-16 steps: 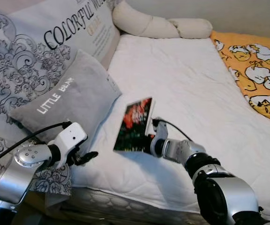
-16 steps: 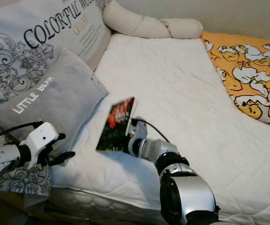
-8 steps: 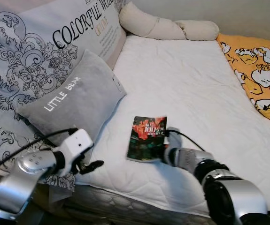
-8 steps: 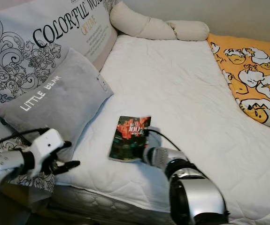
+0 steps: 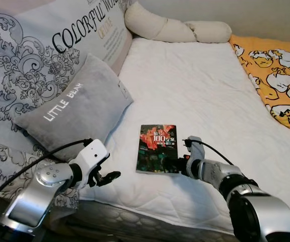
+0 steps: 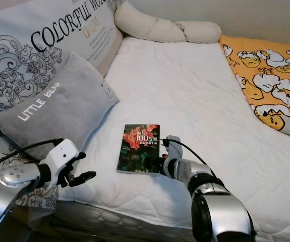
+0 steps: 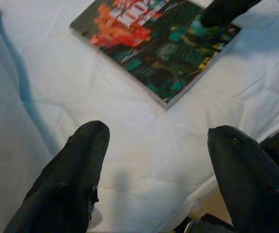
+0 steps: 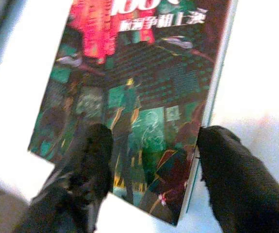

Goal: Clean up the room

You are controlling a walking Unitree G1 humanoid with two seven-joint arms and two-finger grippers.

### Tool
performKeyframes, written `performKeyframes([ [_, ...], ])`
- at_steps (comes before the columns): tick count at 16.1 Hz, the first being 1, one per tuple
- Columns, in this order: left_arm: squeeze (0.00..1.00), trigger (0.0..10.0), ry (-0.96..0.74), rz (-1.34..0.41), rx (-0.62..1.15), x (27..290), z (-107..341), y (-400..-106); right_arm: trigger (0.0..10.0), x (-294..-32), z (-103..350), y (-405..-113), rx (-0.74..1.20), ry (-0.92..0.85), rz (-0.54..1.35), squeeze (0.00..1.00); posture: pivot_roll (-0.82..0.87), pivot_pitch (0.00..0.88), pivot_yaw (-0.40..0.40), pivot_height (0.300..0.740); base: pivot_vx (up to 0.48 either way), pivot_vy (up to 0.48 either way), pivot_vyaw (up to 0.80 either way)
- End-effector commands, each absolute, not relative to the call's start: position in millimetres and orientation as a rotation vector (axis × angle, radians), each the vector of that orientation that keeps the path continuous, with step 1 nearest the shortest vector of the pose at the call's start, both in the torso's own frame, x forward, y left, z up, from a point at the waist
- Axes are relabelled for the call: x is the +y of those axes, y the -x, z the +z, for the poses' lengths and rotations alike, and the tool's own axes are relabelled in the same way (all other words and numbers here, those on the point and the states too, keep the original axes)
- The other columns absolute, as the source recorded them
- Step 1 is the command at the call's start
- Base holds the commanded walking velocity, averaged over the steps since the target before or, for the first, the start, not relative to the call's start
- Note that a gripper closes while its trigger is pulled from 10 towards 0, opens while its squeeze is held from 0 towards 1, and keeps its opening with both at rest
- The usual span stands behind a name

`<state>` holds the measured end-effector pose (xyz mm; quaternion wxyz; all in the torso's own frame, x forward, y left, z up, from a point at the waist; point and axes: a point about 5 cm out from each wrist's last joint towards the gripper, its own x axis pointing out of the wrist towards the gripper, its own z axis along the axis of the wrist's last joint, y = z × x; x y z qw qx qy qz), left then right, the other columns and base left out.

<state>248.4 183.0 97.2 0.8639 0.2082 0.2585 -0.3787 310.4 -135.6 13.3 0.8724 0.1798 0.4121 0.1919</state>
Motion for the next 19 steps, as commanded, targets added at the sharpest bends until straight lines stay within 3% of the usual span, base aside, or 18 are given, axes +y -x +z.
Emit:
performKeyframes([
  [1, 0.0, 10.0, -0.454, -0.778, 0.525, 182.5, 97.9, -253.3, 10.0, -137.1, 15.7, -311.4, 0.831, -0.385, 0.433, 1.0, 0.06, 0.0, 0.003, 0.74, 0.0, 0.0, 0.0],
  [4, 0.0, 10.0, -0.382, -0.65, 0.423, 177.7, 103.9, -266.7, 10.0, -153.9, 21.4, -312.4, 0.686, -0.384, 0.424, 1.0, 0.06, 0.0, -0.007, 0.74, 0.0, 0.0, 0.0],
  [6, 0.0, 10.0, -0.193, -0.439, 0.273, 172.3, 116.9, -286.0, 10.0, -166.6, 40.2, -319.5, 0.506, -0.319, 0.354, 1.0, 0.04, 0.0, -0.006, 0.74, 0.0, 0.0, 0.0],
  [11, 0.0, 10.0, -0.128, -0.318, 0.225, 167.8, 117.0, -305.6, 10.0, -160.7, 87.3, -336.8, 0.182, -0.115, 0.149, 1.0, 0.01, 0.0, -0.006, 0.74, 0.0, -0.073, 0.0],
  [14, 0.0, 10.0, -0.119, -0.283, 0.221, 165.2, 113.7, -313.2, 10.0, -157.5, 91.2, -335.5, 0.127, -0.072, 0.045, 1.0, -0.01, 0.0, 0.012, 0.74, 0.0, -0.45, 0.0],
  [19, 0.0, 10.0, -0.135, -0.256, 0.212, 167.8, 111.5, -320.5, 10.0, -151.2, 96.0, -337.0, 0.108, -0.074, 0.044, 1.0, 0.0, 0.0, -0.014, 0.74, 0.0, -0.461, 0.0],
])
